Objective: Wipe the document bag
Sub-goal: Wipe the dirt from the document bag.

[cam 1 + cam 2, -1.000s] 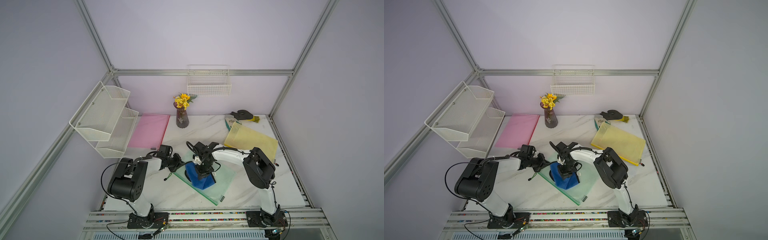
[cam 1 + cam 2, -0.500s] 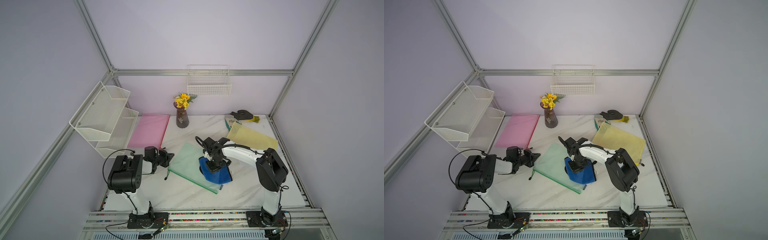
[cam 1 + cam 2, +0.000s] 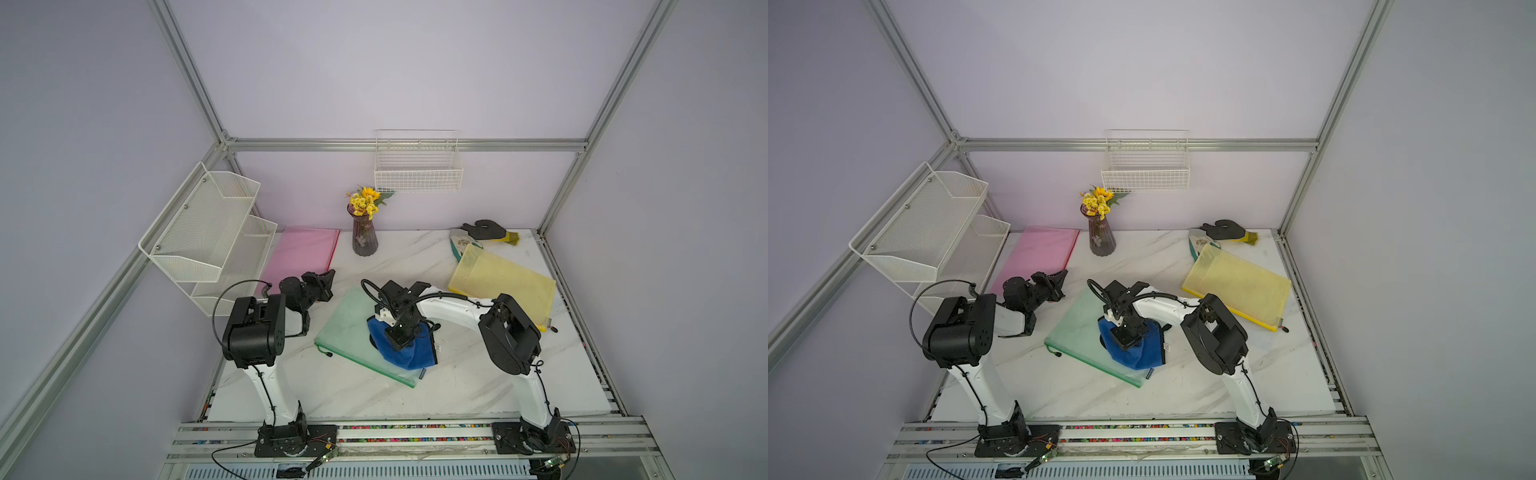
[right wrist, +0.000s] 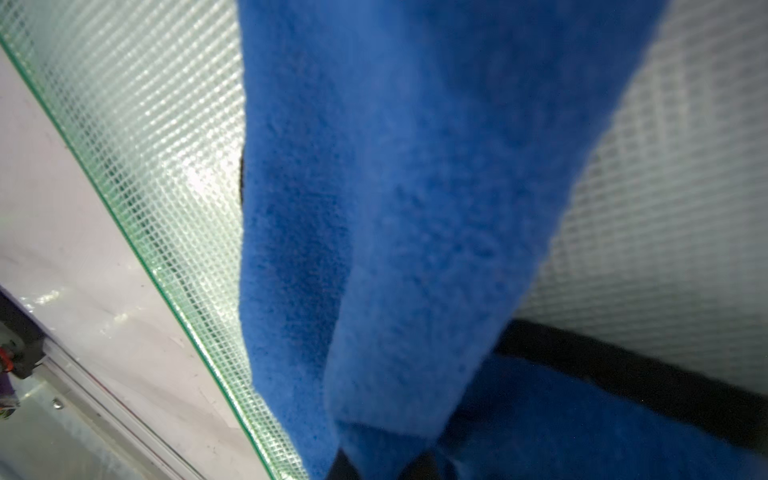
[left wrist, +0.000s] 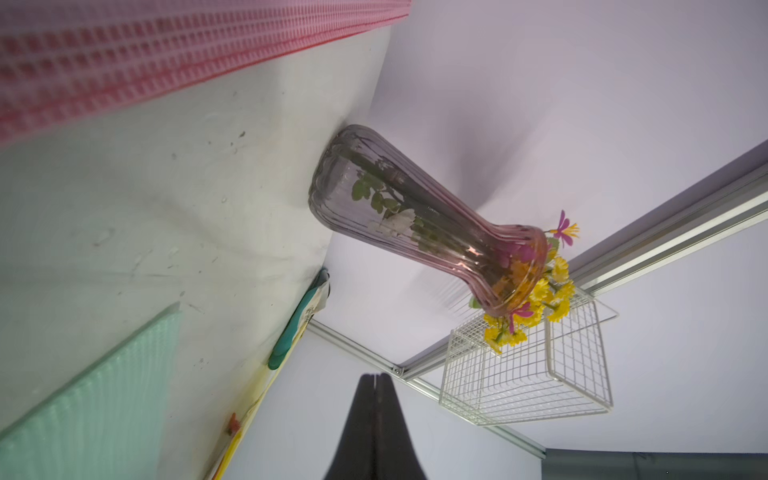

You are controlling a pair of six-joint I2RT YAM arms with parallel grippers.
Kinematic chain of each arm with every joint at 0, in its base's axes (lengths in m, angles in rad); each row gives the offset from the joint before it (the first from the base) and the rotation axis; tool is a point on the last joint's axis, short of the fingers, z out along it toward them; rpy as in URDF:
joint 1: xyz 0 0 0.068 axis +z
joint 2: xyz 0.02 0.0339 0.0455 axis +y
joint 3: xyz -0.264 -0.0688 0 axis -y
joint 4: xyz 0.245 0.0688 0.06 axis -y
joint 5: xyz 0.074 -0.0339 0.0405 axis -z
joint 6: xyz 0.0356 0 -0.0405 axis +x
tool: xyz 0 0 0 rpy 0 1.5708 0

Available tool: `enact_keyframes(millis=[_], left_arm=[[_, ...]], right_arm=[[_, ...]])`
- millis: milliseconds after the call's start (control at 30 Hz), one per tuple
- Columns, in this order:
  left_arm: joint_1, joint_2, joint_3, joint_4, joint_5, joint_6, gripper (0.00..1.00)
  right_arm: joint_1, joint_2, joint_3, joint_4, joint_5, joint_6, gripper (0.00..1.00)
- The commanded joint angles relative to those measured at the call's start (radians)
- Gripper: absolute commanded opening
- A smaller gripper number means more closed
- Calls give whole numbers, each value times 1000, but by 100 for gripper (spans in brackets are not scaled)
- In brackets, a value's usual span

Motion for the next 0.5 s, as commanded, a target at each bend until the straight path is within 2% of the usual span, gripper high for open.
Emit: enact_keyframes(millis=[0, 67, 133, 233, 300, 367, 467], left_arm=[[10, -19, 42, 126, -42, -56, 0], [12, -27, 60, 116, -31, -36, 0], [12, -60, 83, 30, 1, 38, 0], [1, -143, 123, -196, 68, 254, 0], [-32, -210, 159, -451, 121, 468, 0], [-78, -274, 164, -669, 112, 647, 0], [-148, -317, 131, -804, 74, 773, 0]], right_arm=[[-2, -44, -52, -73, 187, -13, 0], [-2, -95, -70, -62, 177, -11, 0], [-4, -120, -70, -42, 114, -8, 0], [-3, -95, -31, -21, 7, 4, 0], [-5, -61, -4, 9, -72, 30, 0], [-3, -26, 24, 29, -114, 56, 0], [-4, 12, 43, 56, -159, 79, 0]])
